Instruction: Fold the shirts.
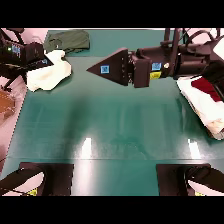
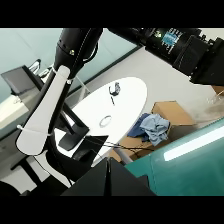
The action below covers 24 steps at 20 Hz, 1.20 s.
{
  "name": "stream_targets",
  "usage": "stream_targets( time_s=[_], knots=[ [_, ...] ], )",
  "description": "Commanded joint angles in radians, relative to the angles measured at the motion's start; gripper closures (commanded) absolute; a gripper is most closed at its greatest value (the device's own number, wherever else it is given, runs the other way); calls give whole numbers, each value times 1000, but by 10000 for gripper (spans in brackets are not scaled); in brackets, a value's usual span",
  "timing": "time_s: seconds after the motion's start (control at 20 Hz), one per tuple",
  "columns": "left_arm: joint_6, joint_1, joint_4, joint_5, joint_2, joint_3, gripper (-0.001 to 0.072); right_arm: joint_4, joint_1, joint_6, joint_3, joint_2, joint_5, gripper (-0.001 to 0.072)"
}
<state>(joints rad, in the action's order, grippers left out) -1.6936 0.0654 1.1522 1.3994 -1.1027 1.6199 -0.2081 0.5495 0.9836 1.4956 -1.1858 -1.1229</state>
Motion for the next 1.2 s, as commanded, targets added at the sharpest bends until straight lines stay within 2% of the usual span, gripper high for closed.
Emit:
stream_targets(
  time_s=[0.0, 1.15],
  knots=[
    [0, 0, -5, 6, 0, 0, 684, 6, 25, -24, 1, -3, 5, 687],
    [0, 0, -5, -6, 0, 0, 684, 6, 25, -23, 2, -3, 6, 687]
  ],
)
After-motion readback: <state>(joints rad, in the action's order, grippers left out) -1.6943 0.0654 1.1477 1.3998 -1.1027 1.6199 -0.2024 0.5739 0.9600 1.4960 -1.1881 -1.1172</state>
